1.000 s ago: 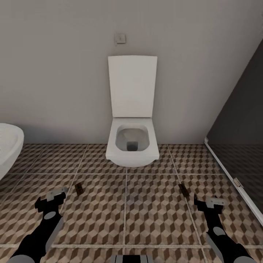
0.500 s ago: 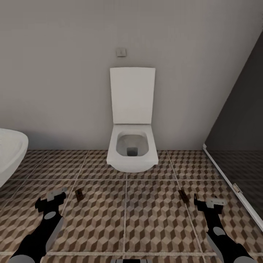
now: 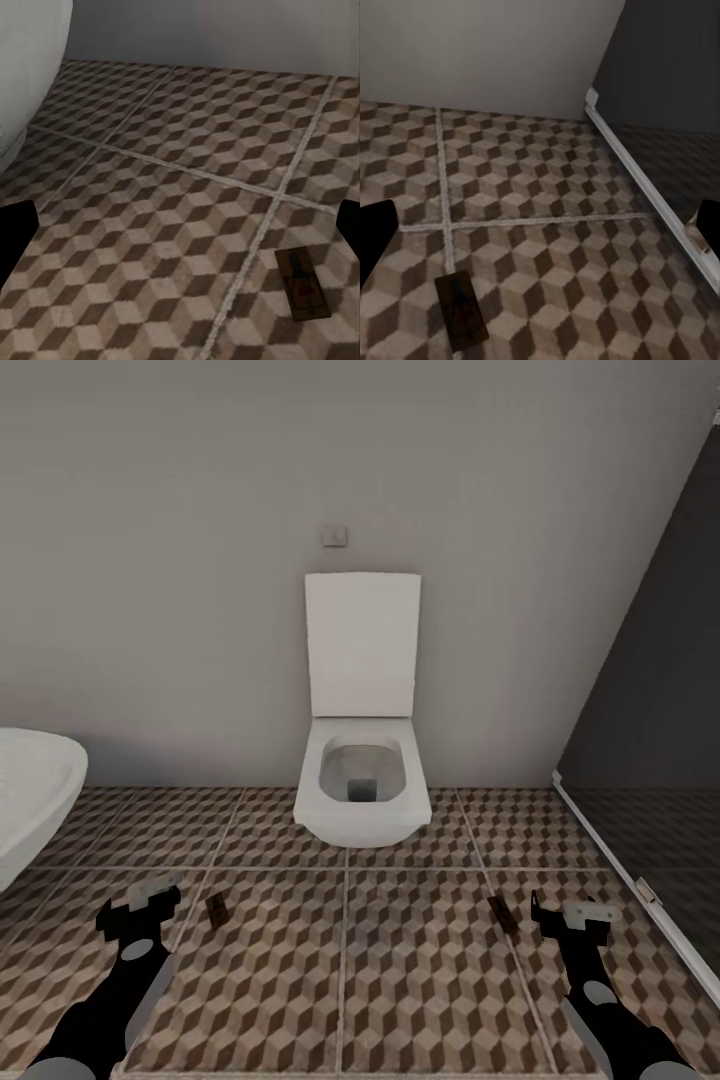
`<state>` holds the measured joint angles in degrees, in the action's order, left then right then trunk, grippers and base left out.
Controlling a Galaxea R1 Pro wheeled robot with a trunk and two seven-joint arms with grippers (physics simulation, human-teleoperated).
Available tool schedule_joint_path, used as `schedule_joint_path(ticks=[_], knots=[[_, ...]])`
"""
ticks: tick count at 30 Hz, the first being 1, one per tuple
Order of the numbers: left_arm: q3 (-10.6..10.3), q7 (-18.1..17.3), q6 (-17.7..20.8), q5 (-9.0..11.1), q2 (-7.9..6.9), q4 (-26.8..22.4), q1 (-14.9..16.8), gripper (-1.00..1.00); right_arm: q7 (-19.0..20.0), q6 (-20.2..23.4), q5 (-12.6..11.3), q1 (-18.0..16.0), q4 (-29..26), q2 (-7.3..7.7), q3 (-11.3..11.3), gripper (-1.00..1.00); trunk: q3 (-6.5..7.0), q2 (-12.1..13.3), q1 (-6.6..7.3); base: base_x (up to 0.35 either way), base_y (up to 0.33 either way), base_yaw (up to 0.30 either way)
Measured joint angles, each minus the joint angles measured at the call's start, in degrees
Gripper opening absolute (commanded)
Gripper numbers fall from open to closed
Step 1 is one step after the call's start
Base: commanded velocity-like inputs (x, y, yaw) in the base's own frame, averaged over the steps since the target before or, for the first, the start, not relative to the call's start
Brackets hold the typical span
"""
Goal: Take the four mousetraps from the cabinet in the bathroom and place them on the bathroom floor. Make sure all four end up on the same floor surface, and ensure that at least two of them are either under or directly next to the same bathroom sink.
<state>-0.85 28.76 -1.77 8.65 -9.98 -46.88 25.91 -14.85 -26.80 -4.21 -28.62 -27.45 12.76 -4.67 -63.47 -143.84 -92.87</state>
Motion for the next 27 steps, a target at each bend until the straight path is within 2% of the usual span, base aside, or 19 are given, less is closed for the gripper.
schedule_joint_path(ticks=[27], knots=[[0.0, 0.0, 0.0, 0.0, -0.02, 0.0, 0.0, 1.00, 0.0, 0.0, 0.0, 0.0, 0.0, 0.00, -0.1, 1.00, 5.99, 0.4, 0.70, 0.000, 0.000, 0.000]])
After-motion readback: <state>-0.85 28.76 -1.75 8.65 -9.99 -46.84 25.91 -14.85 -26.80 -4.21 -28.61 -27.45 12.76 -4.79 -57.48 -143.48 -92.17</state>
